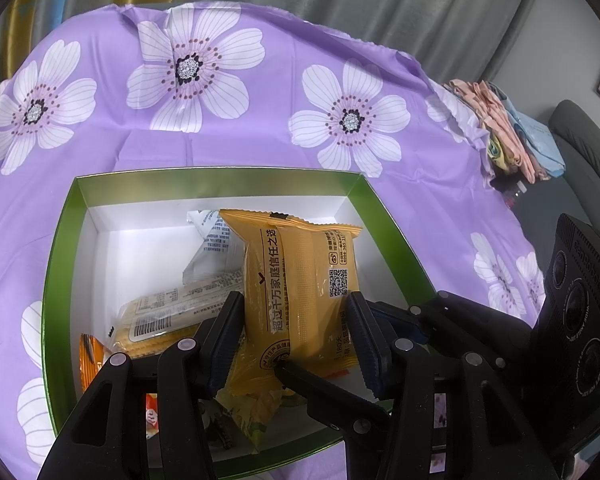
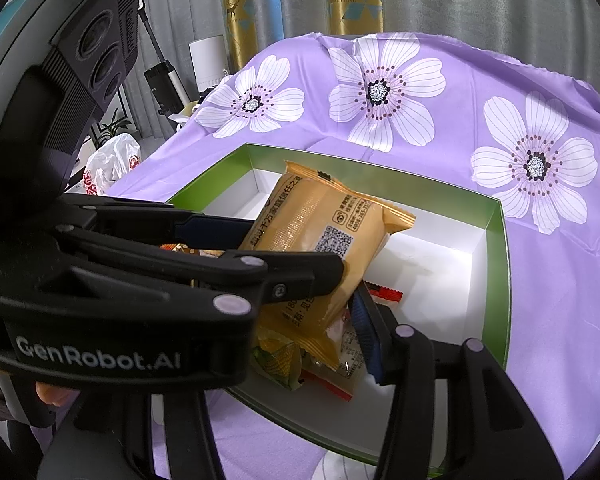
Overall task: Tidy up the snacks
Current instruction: 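Lower the yellow cake packet with both grippers into the box, then open both grippers to release the cake packet, withdraw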
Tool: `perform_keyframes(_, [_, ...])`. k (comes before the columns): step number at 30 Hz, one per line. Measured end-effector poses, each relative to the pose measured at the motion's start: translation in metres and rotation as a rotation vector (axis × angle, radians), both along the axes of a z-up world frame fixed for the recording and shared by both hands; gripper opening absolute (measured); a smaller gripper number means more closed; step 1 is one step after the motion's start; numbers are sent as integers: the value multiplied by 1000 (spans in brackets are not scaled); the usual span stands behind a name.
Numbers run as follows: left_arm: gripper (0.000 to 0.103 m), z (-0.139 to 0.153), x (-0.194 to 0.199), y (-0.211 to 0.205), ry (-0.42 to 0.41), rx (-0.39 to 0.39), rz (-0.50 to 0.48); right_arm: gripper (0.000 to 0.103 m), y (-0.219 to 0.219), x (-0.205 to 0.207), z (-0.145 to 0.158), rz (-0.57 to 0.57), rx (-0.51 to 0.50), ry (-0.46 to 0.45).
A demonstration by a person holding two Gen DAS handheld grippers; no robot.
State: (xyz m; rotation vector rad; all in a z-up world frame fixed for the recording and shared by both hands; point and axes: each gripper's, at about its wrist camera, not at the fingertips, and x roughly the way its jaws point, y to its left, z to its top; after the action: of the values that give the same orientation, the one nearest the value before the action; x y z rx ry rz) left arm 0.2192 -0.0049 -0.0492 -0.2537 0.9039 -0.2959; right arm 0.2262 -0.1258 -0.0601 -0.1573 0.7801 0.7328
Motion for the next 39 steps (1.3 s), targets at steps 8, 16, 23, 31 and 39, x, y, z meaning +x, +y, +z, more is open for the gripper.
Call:
perform_keyframes(8, [52, 0, 0, 0, 1, 0, 0, 52, 0, 0, -1, 1, 0, 0])
perform_keyframes(16, [52, 0, 1, 0, 2, 0, 1, 52, 0, 1, -1, 1, 0, 0])
perform_keyframes(23, [52, -1, 0, 0, 1, 1, 0, 52, 0, 1, -1, 1, 0, -1])
perform_keyframes(31, [52, -1, 0, 0, 2, 1, 1, 52, 0, 1, -1, 2, 1, -2])
perform_keyframes(39, [55, -3, 1, 1, 5, 0, 9, 54, -1, 0, -3, -1, -2, -10])
